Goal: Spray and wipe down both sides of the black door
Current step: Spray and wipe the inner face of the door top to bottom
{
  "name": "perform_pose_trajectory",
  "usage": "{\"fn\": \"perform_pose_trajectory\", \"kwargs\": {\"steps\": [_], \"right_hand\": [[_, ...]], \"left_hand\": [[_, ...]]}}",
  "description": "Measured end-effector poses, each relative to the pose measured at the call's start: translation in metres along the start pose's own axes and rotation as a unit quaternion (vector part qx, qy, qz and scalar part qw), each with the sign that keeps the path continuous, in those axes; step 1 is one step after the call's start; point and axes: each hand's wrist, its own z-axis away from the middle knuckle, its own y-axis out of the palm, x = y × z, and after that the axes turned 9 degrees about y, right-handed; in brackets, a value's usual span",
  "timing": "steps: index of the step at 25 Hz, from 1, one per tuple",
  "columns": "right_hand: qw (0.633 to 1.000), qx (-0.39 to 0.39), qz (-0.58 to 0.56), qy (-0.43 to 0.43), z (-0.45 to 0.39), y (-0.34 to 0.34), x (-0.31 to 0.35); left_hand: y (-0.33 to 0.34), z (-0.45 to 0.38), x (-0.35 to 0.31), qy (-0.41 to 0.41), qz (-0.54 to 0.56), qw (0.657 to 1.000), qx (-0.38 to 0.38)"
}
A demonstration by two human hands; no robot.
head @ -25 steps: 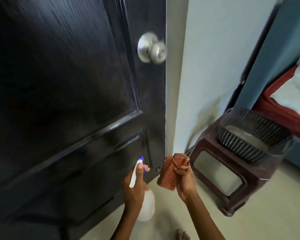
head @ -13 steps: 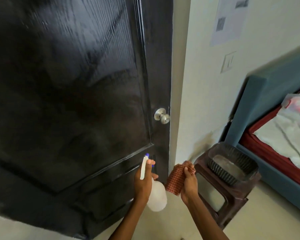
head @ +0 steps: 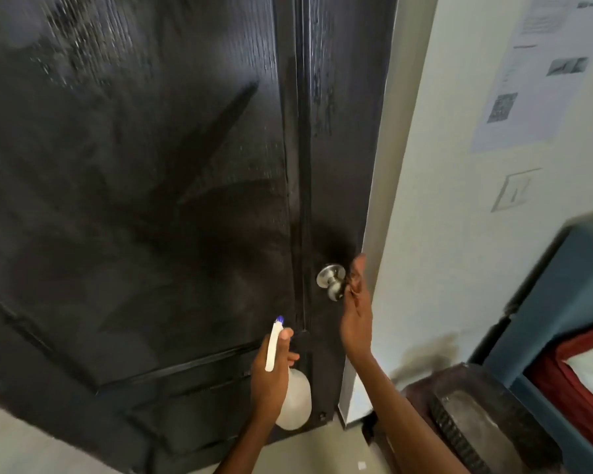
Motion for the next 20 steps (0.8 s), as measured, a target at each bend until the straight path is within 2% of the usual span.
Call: {"fn": "perform_pose_trajectory", "kwargs": {"steps": [1, 3, 5, 9, 20], "right_hand": [[0.994, 0.014, 0.086, -0.061, -0.014, 0.002, -0.009], [0.945, 0.039, 0.263, -0.188, -0.034, 0.003, -0.032], [0.920, 0.064, 0.331, -0.198, -0.038, -0.002, -0.049], [0.919, 0.120, 0.305, -0.221, -0.044, -0.023, -0.048], [0.874, 0.048, 0.381, -0.297, -0.059, -0.004, -0.065]], "left_hand": [[0.006, -0.007, 0.002, 0.002, 0.001, 1.000, -0.014], [0.013, -0.013, 0.004, 0.018, 0.010, 0.999, -0.042], [0.018, -0.016, 0.009, 0.032, 0.003, 0.998, -0.060], [0.027, -0.016, 0.016, 0.013, 0.004, 0.997, -0.078], [0.049, -0.034, 0.017, 0.025, -0.016, 0.998, -0.063]]}}
